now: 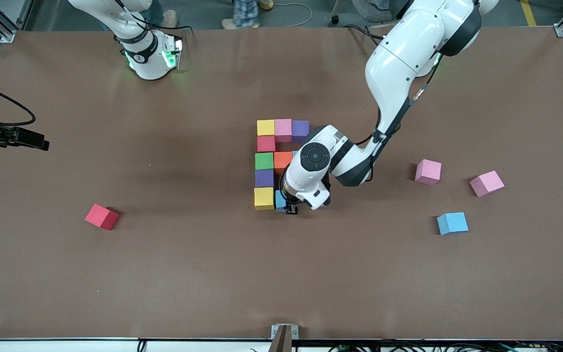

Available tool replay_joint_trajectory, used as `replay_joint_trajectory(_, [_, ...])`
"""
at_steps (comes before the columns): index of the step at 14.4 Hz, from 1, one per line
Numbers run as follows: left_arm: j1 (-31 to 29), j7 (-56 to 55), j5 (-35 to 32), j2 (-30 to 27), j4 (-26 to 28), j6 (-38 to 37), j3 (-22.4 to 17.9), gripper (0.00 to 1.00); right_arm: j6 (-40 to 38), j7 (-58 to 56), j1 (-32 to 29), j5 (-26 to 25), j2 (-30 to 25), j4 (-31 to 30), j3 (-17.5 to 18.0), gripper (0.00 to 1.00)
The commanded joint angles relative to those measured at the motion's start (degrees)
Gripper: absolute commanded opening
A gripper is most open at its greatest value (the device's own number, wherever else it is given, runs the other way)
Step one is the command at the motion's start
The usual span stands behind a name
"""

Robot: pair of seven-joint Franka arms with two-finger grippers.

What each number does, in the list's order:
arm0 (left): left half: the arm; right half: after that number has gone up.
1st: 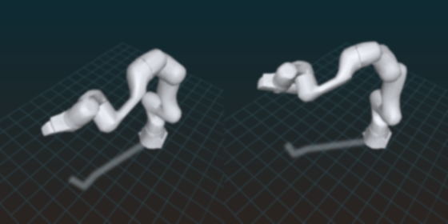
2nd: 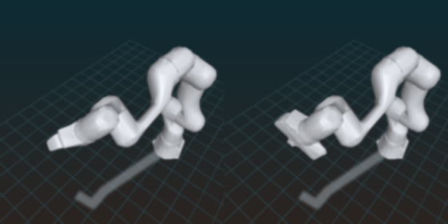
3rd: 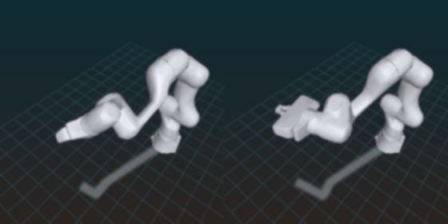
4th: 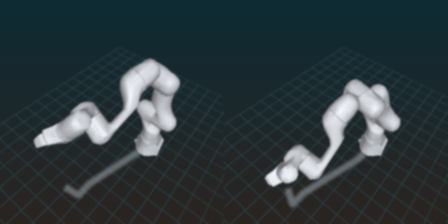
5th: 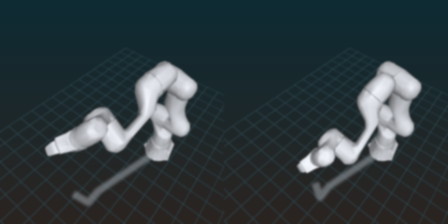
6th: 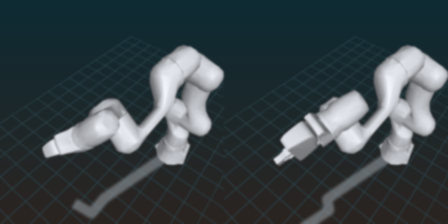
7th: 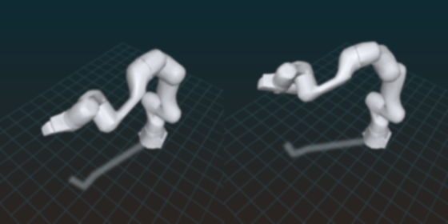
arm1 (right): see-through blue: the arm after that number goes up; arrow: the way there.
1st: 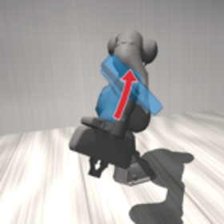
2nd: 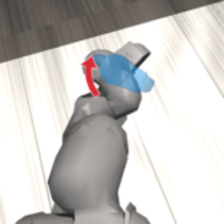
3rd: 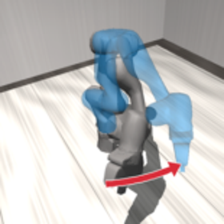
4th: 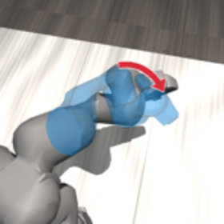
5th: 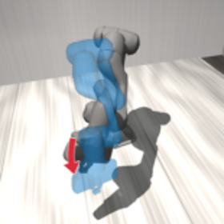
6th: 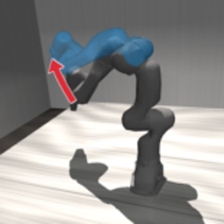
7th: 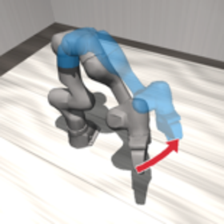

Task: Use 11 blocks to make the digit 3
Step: 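Carry the light blue cube to the cube row while the right gripper withdraws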

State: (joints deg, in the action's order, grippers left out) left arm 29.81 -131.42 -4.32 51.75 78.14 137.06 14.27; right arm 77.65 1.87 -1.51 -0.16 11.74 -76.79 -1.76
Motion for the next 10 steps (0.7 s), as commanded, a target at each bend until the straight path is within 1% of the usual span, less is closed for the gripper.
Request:
replay_joint_trajectory(1, [0.6, -0.9, -1.1, 0.0, 0.4, 0.8, -0.6, 0.16, -0.6, 0.8, -1.0, -0.9, -0.2, 0.9, 1.0, 1.00])
replay_joint_trajectory(10, [1.3, -1.4, -1.1, 0.0, 0.3, 0.8, -0.6, 0.17, -0.5, 0.6, -0.5, 0.2, -0.2, 0.8, 1.1, 1.00])
